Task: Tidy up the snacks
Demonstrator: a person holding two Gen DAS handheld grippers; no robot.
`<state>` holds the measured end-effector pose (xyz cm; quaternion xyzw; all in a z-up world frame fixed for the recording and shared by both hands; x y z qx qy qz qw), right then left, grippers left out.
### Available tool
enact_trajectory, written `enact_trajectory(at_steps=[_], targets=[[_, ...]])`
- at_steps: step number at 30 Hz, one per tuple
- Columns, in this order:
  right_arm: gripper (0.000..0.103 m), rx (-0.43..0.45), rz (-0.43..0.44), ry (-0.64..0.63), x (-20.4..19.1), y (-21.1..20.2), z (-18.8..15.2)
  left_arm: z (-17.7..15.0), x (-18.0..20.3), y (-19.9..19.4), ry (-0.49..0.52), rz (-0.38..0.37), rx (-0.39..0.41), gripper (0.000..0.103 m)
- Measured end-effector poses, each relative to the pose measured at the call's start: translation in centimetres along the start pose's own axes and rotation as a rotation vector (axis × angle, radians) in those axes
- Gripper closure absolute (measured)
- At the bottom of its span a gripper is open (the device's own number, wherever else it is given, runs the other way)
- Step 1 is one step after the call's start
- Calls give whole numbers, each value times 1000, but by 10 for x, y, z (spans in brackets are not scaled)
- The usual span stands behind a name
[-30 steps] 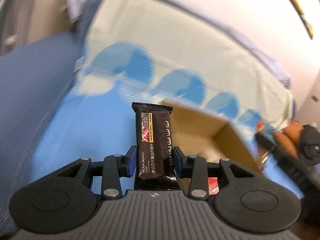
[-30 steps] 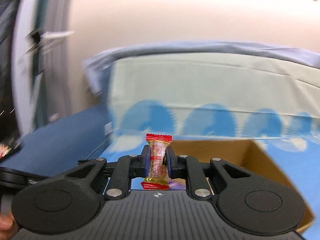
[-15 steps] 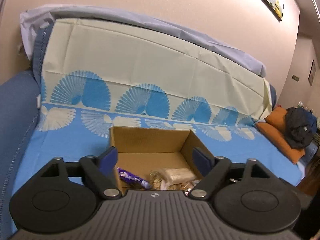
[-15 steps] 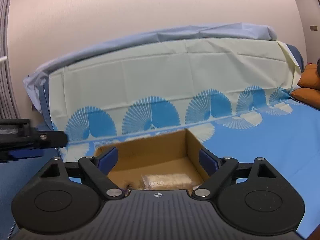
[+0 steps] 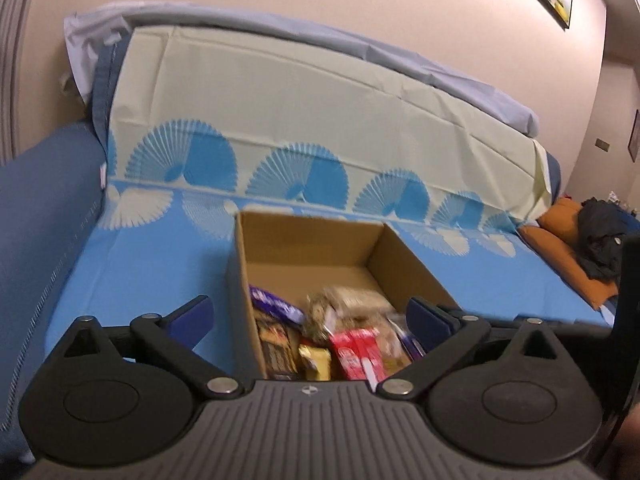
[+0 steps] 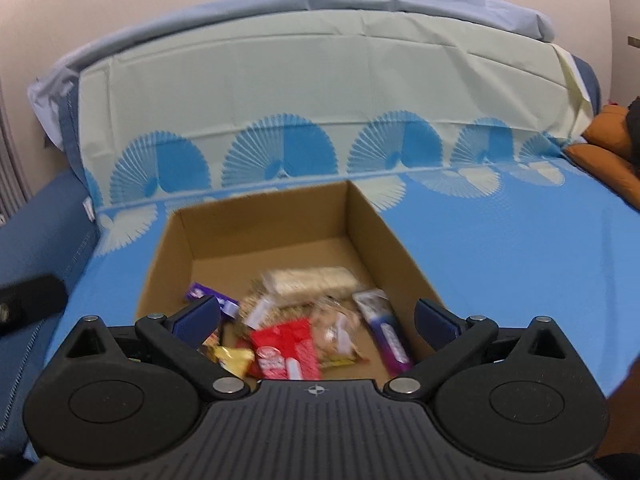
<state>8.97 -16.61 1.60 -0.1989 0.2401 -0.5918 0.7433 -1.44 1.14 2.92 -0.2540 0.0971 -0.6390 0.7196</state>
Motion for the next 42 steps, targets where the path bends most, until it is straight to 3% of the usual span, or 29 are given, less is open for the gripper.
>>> enact_trajectory(at_steps=[7,12,16,42], targets=[[1,-32,-89,-94,19,-29,-8,-33,8,3,-15,6,-79,1],[1,-96,-96,-40,36,-27,-44,-57,12,12,3,33,-163,1],[1,-109,-87,-54,34,-23,-52,-69,10,17,-17,48,-210,1],[1,-147,-101,-111,28,-8,-61,-84,20,29,14,57,-228,1]])
Point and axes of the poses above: each gripper's, at about its wrist camera, not at the fingertips, and y roughly the way its jaws point, x to its right, z to its top, the point moved 1 cm from there along y, roughly the way its jaws point, and after that the axes turned 3 degrees about z, right-handed, at the moved point
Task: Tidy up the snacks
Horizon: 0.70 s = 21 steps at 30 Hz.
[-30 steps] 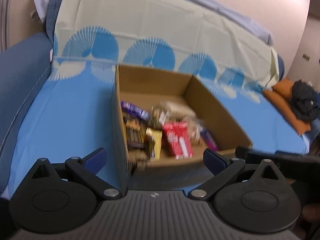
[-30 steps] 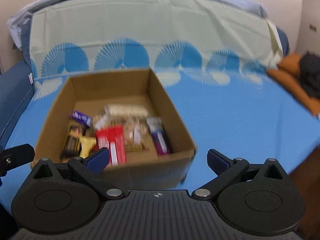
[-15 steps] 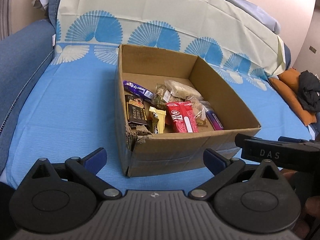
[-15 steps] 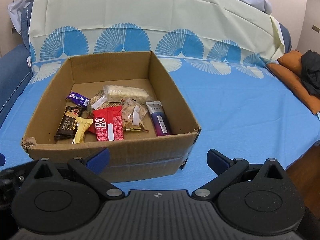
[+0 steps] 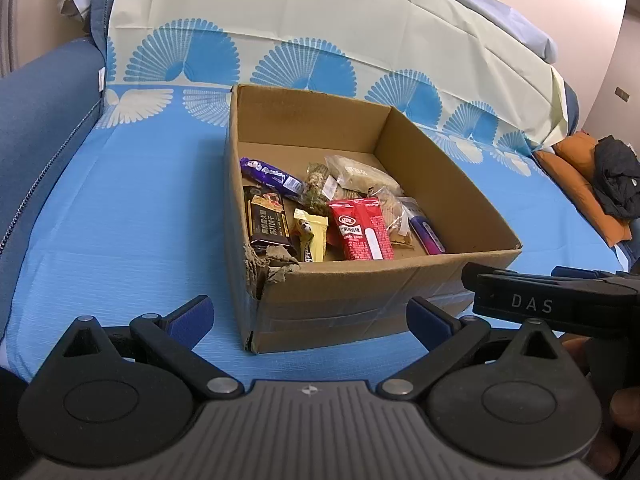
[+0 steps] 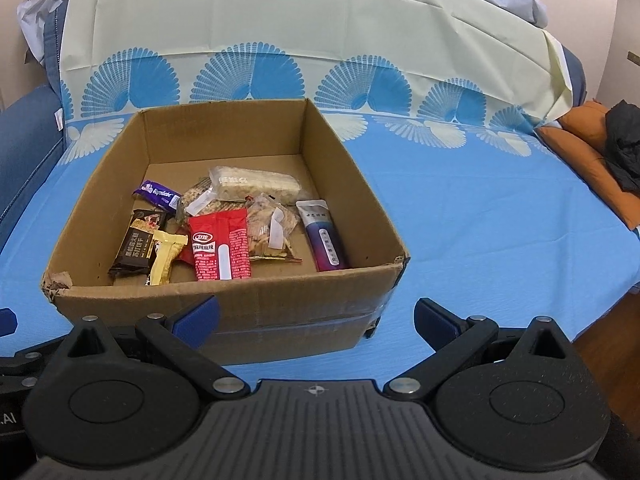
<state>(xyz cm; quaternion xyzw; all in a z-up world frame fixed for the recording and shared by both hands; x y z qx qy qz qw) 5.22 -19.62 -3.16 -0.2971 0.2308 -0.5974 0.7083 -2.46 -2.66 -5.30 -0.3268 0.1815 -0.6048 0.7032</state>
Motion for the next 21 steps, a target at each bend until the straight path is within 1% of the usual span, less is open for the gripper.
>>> enact_trajectory(at_steps=[21], targets=[[1,-13,21,-7,-3,6,3,-1,0,8,14,-22,-7,1]])
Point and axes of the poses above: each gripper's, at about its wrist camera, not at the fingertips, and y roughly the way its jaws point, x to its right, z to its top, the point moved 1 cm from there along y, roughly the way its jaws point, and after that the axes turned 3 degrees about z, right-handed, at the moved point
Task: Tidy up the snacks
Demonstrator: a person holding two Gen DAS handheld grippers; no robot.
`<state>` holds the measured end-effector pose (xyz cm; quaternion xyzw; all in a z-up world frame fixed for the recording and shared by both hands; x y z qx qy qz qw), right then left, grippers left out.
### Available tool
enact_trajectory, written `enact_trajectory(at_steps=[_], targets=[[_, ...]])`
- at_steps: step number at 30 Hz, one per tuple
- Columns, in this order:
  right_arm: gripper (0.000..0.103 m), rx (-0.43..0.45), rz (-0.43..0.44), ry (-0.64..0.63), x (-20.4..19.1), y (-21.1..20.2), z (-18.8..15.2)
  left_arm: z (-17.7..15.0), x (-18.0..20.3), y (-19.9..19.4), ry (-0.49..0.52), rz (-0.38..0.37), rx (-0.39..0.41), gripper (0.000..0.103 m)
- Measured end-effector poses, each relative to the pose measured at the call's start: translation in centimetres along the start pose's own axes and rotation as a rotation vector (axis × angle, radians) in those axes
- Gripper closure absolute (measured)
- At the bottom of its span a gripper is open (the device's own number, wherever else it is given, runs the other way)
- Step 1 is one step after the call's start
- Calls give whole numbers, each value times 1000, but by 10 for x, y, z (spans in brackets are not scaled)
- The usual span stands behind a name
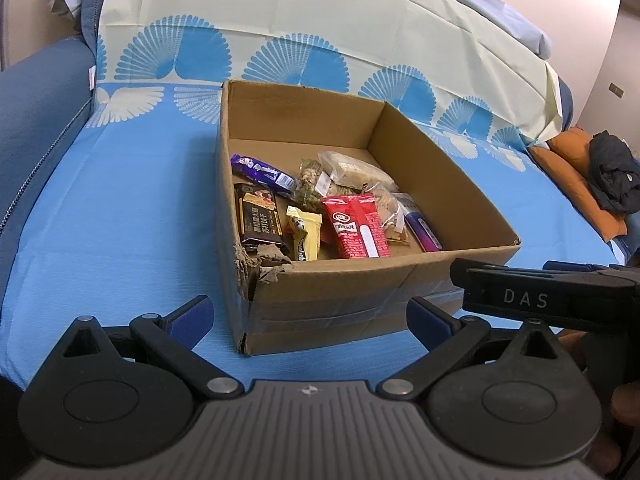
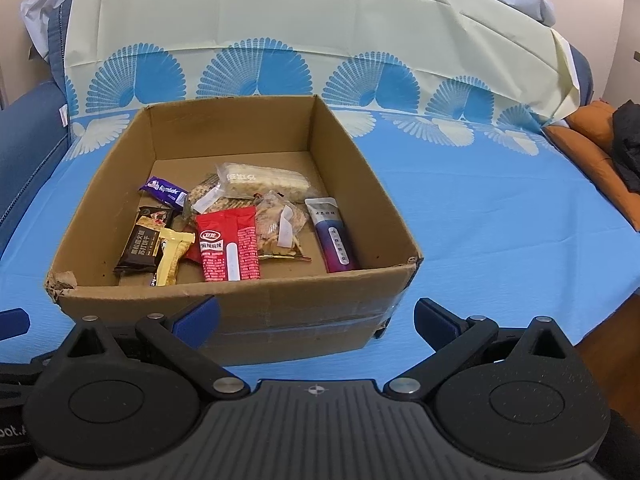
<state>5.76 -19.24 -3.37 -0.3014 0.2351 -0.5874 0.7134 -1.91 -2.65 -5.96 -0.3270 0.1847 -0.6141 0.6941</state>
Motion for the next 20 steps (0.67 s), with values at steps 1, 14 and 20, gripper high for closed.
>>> enact_trajectory(at_steps=[1,14,20], targets=[[1,-2,1,1,0,1,0,0,0,1,-1,-1,0,1],[1,-7,34,36,2,6,8,7,-3,7,9,-17,-7,1],[1,-1,53,70,2,11,13,23,-18,-3,31,-64,26,0]])
Point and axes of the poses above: each gripper's, at about its wrist camera, not at the fingertips, and y roughly the way its jaws point, x to its right, z to its top, the point moved 1 cm from there along y, roughly the way its jaws point, and after that the axes turned 3 degrees about z, right-handed, at the moved point
